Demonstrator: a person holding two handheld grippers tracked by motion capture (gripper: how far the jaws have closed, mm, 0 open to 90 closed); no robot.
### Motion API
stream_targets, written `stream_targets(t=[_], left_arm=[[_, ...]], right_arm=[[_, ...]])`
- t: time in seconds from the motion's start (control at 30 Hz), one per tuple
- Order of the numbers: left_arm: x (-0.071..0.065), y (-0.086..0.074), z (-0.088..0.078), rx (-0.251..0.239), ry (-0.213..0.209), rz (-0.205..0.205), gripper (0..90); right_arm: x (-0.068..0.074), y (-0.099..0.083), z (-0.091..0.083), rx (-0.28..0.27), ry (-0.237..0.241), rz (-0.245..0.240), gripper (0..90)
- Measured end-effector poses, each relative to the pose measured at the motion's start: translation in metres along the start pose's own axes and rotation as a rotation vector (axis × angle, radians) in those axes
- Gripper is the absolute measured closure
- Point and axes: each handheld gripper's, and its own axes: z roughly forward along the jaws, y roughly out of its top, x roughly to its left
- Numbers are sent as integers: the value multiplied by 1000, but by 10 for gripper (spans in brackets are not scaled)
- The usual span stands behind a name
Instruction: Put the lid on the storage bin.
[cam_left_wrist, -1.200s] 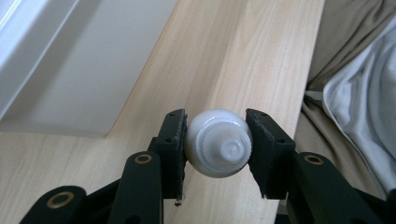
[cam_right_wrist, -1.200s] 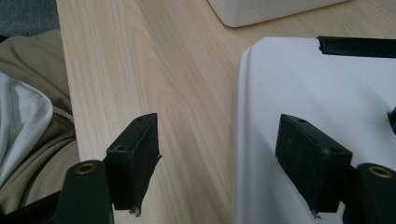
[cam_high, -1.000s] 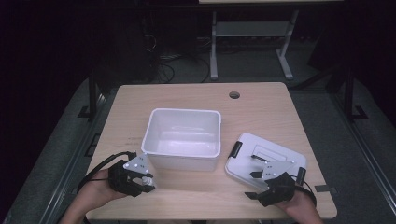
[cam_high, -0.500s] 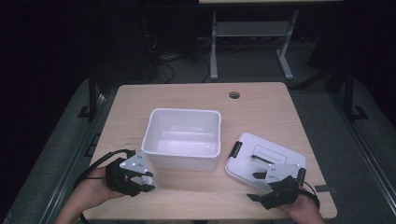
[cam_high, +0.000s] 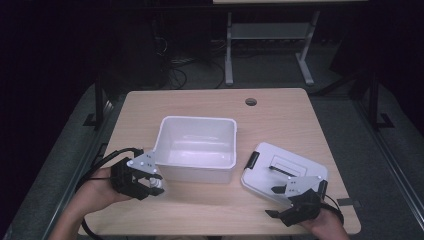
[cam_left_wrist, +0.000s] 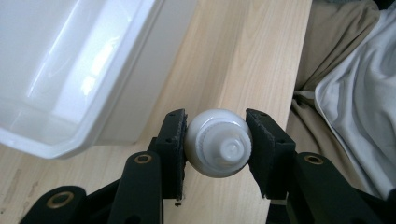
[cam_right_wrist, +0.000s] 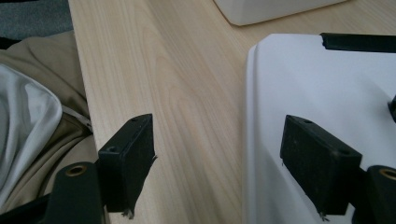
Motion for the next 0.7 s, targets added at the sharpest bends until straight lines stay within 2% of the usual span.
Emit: stream_targets(t=[0.23,0.4,0.7], left_arm=[[7,6,-8,3,4,0,600],[16,15,-21,-12,21,-6,600],[32,29,-33,-23,42,-17,600]], right_arm=[[2,0,1,1,4,-7,256],[3,1,0,-2,3,-11,256],[2,2,0,3,-9,-8,240]])
